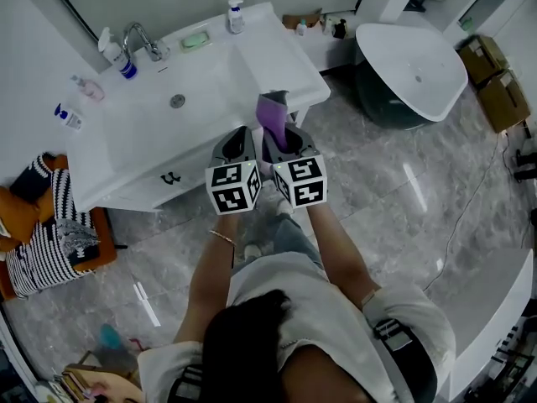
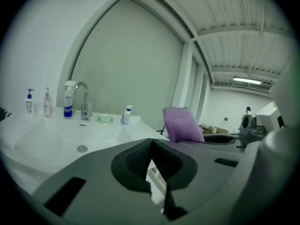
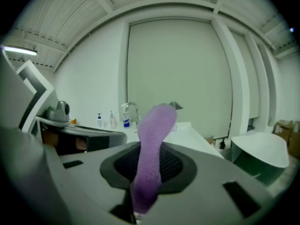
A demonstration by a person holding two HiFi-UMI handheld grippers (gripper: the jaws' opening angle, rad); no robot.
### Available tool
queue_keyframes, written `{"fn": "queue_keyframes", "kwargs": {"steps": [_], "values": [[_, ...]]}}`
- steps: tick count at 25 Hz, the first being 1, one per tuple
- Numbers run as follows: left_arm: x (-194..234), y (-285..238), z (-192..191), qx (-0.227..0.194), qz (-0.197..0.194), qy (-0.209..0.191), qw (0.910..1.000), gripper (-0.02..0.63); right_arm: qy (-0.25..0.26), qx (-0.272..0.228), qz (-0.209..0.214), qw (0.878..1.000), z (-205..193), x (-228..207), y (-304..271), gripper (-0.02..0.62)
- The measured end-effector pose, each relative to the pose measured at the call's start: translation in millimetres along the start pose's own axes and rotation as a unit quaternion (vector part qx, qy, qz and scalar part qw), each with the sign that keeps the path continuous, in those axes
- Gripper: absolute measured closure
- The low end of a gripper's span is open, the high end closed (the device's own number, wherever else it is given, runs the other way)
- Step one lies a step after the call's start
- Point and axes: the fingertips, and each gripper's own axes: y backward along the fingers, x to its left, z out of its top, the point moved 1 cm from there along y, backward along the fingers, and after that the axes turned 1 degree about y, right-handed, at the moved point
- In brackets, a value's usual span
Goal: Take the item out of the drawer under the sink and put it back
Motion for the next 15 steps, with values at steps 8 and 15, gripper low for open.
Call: {"fn": "queue_keyframes", "kwargs": {"steps": [8, 15], "values": [[-7, 15, 35, -0.049, 0.013, -0.051, 0.9974, 0.603, 0.019, -0.059, -0.017, 0.998, 41, 1, 17, 0.506], [-12, 30, 45, -0.084, 0.002, -0.042, 0.9955, 0.603, 0.015, -0.090, -0.021, 0.996, 52, 4, 30, 0.506]]}}
